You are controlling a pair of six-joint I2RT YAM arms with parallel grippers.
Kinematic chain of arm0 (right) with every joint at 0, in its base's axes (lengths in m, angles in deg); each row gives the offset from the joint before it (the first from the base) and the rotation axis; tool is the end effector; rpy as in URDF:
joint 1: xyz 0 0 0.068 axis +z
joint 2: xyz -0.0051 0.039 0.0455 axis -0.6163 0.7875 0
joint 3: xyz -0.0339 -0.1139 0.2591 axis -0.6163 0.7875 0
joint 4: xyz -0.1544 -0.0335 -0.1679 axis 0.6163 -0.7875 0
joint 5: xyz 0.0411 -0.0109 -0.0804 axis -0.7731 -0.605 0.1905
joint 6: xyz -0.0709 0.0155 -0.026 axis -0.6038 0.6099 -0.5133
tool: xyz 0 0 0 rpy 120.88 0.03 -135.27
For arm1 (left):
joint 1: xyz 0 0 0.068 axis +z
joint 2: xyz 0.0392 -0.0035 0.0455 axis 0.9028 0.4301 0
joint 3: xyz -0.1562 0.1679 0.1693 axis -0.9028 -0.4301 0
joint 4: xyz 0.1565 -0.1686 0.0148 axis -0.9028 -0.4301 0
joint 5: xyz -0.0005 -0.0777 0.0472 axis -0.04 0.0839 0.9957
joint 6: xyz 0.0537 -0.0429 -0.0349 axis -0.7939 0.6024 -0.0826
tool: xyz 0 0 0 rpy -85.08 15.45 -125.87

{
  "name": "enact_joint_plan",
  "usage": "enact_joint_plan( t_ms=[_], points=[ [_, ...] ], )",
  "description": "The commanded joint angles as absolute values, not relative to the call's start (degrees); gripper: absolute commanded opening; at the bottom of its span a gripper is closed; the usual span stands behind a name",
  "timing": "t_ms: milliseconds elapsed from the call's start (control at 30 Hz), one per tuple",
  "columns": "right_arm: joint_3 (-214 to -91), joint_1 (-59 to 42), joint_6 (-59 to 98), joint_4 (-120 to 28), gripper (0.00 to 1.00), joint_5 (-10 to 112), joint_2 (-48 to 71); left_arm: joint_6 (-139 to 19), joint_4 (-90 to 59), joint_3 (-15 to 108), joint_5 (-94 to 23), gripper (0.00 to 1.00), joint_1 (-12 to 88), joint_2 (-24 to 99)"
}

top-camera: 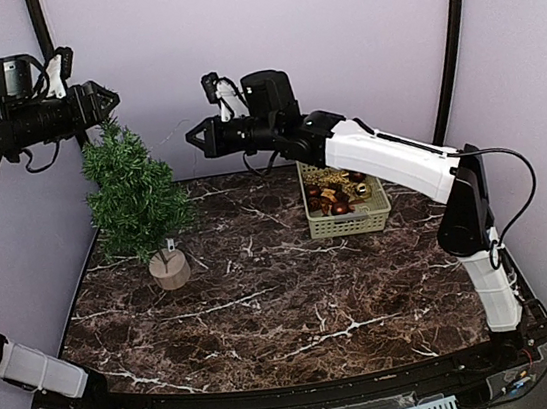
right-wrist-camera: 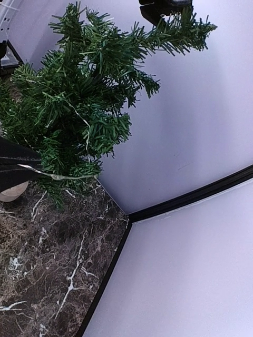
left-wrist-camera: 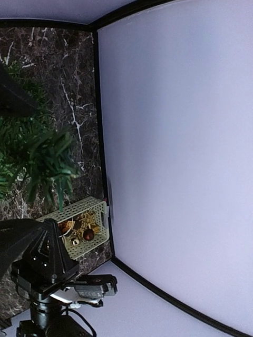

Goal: Decorate the small christmas tree
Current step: Wrap the side of the string light in the gap of the branches.

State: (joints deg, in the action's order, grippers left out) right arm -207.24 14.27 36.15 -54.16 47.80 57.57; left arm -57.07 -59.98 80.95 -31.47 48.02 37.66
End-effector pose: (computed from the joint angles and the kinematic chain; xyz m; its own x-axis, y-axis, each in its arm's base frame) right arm 0.3158 0.4285 0.3941 -0.4056 0.1105 -0.9073 -0.7948 0.4475 0.4098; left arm 0.2255 -0.0719 0.5150 -0.2735 -0.1878 -0.9434 0.2920 0.9183 -0.2675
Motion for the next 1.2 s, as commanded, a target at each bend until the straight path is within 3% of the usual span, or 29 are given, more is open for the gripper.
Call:
enact_joint_plan(
  t_ms=[0,100,200,267,400,733,1167],
  points=[
    [-205.9,13.8,36.7,-50.8,0.00,47.6,55.3,-57.7,-56.9,80.0,-37.6,0.61,48.6,37.6],
    [-205.6,13.8,36.6,-51.4,0.00,48.2,54.7,-58.5,-57.1,79.5,-38.3,0.47,48.6,38.3],
    [-203.9,13.7,36.6,-51.6,0.00,49.8,52.7,-59.9,-56.1,78.8,-41.1,0.22,48.6,38.4],
    [-202.1,13.7,36.2,-51.6,0.00,51.5,50.7,-60.9,-55.2,78.6,-44.0,0.11,48.6,38.3],
    [-199.2,13.7,34.7,-53.9,0.00,54.3,46.2,-62.3,-54.0,79.1,-49.6,0.02,48.6,38.1],
    [-191.7,13.6,31.2,-61.6,0.00,60.8,36.1,-56.3,-49.0,84.0,-66.6,0.00,47.9,40.8],
    [-182.5,13.6,32.0,-69.6,0.00,67.5,25.4,-54.7,-47.5,88.9,-65.6,0.00,34.8,44.7]
  ],
)
